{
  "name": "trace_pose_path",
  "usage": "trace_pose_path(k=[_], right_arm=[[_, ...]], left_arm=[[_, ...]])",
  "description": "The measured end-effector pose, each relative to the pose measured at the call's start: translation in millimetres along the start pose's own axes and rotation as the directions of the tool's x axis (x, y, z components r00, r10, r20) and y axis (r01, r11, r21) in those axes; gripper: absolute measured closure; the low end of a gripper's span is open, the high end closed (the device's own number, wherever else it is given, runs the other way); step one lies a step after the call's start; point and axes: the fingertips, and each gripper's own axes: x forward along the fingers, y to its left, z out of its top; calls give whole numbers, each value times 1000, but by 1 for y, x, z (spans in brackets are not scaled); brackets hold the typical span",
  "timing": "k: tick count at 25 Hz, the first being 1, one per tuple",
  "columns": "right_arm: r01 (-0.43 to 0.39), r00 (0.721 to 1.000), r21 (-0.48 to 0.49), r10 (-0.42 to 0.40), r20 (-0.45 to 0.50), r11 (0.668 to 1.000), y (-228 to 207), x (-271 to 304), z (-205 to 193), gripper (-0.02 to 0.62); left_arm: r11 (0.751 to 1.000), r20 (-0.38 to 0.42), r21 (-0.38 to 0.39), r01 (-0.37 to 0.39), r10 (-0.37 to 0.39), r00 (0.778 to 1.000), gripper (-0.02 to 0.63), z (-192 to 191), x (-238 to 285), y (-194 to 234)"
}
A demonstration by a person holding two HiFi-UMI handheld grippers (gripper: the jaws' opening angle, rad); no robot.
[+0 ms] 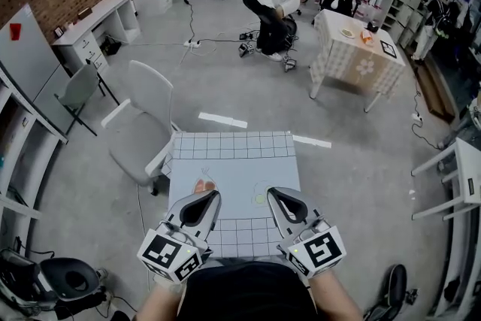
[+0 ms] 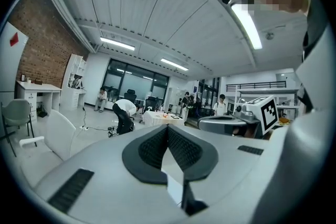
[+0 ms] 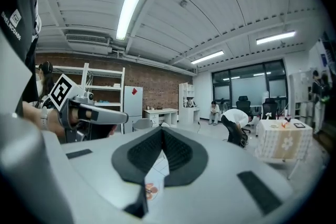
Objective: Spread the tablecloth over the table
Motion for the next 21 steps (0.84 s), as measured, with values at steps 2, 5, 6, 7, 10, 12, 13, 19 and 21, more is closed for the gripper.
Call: trace_pose_path(k=[2,5,6,7,10,12,13,19,21], right_arm=[[0,1000,-2,0,-3,1000,0,2,-1,584],[3,1000,-7,-3,-5,1000,-2,5,0,584],[4,1000,-7,-4,-5,1000,-3,7,0,584],[4,1000,-7,-4,-4,1000,-4,9,1,584],[2,1000,-10,-2,-1,1000,-5,13,3,584],[4,1000,-10,-4,-1,1000,-7,16,3,584],[6,1000,-9,-6,-1,1000,-8,17,3,584],[10,1000,-9,-10,4,1000,-40,0,7,584],[8,1000,-8,-8,4,1000,-49,-4,6,584]], left_arm=[[1000,-2,4,3,-3,1000,594,-1,1,2],[1000,-9,17,-1,1,1000,594,-3,4,5],[1000,-10,15,-2,2,1000,594,-3,4,7],[1000,-9,9,-2,2,1000,594,-3,5,9],[1000,-13,-1,7,-7,1000,594,-4,7,13],[1000,-14,1,8,-8,1000,594,-4,9,15],[1000,-13,2,8,-8,1000,594,-4,9,16],[1000,-16,-5,-8,8,1000,594,-3,31,-4],[1000,-20,-7,-15,15,1000,594,-4,37,-8]])
